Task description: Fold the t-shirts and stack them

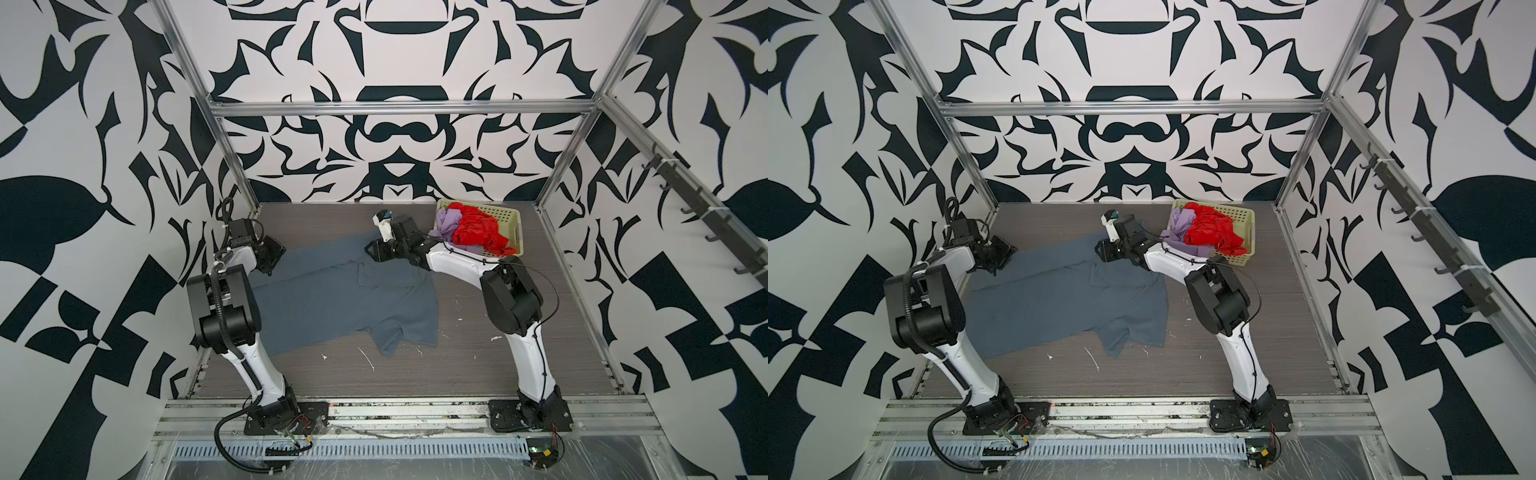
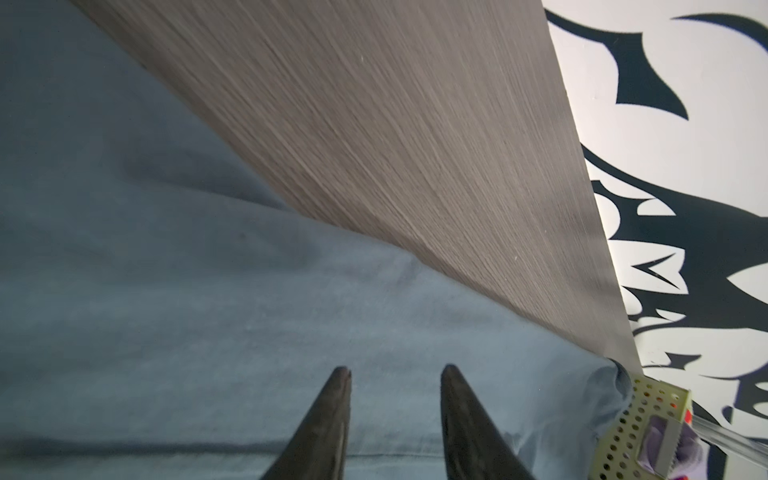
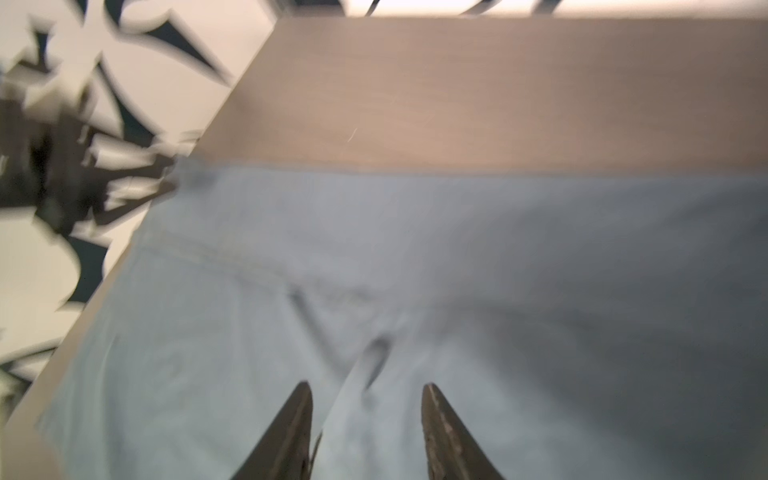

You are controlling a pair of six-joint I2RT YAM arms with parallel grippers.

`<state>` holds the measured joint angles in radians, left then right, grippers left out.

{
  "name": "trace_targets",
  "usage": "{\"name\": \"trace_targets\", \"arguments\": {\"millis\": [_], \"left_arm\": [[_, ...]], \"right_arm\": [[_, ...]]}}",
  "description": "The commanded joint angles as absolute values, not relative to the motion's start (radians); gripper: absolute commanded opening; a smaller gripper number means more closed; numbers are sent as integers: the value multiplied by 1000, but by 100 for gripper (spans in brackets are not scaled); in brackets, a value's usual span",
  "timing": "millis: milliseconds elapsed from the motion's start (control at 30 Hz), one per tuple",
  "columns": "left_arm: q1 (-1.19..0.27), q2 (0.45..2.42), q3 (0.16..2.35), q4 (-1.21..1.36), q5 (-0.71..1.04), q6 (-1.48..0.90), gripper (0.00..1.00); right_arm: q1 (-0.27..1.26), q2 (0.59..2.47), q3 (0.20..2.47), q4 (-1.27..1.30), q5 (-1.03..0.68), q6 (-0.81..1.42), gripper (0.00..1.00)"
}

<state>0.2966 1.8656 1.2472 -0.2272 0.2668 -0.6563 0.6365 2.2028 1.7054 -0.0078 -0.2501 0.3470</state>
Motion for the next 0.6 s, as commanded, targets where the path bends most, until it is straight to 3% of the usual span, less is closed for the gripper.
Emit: {"name": "trace_targets", "arguments": {"millis": [0,567], "left_arm": [[301,1861,1230,-292,188,-628,39],[301,2193,1507,-362,206,-676,39]], "right_arm": [[616,2263,1767,-53,-191,365,44],[537,2650,2244,-200,-162,489,41]]}}
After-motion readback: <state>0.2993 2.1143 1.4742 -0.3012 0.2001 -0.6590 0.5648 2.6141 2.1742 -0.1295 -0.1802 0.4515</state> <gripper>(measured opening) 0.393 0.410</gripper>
